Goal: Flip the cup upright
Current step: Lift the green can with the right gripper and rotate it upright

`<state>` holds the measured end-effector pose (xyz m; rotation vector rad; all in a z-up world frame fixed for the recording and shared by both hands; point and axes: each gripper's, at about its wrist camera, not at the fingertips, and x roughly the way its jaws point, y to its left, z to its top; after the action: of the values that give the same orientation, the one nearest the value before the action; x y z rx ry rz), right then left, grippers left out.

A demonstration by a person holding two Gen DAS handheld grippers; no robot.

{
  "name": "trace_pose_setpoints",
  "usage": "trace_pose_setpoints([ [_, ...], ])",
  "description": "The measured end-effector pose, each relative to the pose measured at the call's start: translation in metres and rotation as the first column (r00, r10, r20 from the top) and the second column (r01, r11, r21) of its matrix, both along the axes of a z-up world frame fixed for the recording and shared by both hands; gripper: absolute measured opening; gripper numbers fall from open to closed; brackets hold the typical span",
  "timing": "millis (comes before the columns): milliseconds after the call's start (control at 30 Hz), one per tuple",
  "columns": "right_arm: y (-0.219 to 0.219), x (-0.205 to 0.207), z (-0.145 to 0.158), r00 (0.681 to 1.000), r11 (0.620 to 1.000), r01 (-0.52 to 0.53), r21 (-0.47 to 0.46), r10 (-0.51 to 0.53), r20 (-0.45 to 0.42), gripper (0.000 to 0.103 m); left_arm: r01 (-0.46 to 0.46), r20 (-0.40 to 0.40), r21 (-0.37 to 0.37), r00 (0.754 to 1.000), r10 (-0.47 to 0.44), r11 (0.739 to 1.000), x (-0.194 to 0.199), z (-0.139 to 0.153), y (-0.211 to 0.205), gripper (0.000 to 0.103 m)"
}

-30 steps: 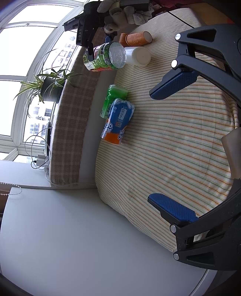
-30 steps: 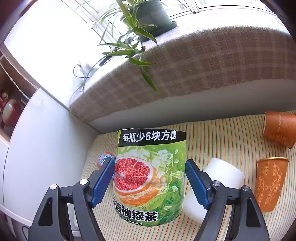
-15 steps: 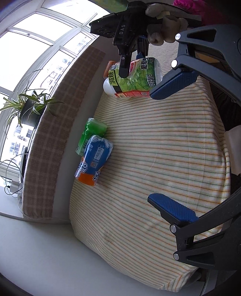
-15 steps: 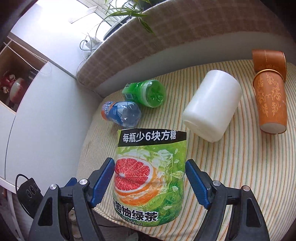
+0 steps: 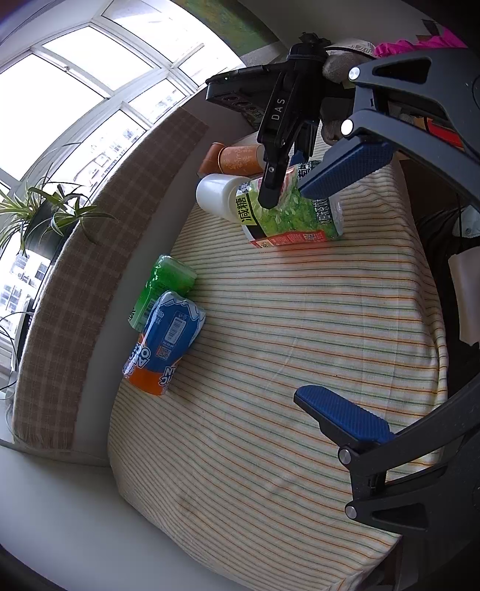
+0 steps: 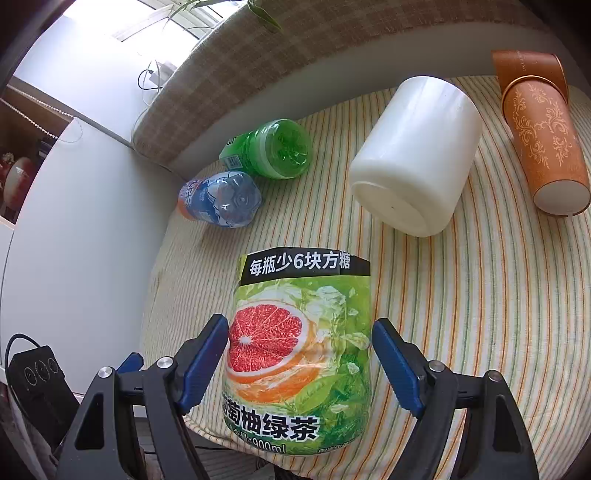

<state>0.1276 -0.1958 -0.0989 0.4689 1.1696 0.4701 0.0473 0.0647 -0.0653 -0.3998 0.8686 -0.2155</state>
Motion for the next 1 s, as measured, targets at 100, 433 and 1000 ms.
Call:
trace_pose_setpoints([
  [100, -0.001, -0.004, 0.003, 1.0, 1.0, -0.001, -0.008, 0.001, 0.022, 0.086, 0.021, -0.008, -0.018, 1.0, -0.021, 1.0, 0.004, 0.001, -0.005, 0.102],
  [433, -0.041, -0.054, 0.027, 0.983, 0.996, 0.069, -0.053, -0.059, 0.173, 0.088, 0.075, -0.088, -0.11, 0.992, -0.085, 0.991, 0.032, -0.012, -0.02, 0.099],
  [1000, -0.102, -0.136, 0.034, 0.905, 0.905, 0.344, -0.25, -0.249, 0.344, 0.09, 0.08, -0.28, -0.388, 0.939, -0.2, 0.918, 0.093, -0.048, -0.049, 0.095],
])
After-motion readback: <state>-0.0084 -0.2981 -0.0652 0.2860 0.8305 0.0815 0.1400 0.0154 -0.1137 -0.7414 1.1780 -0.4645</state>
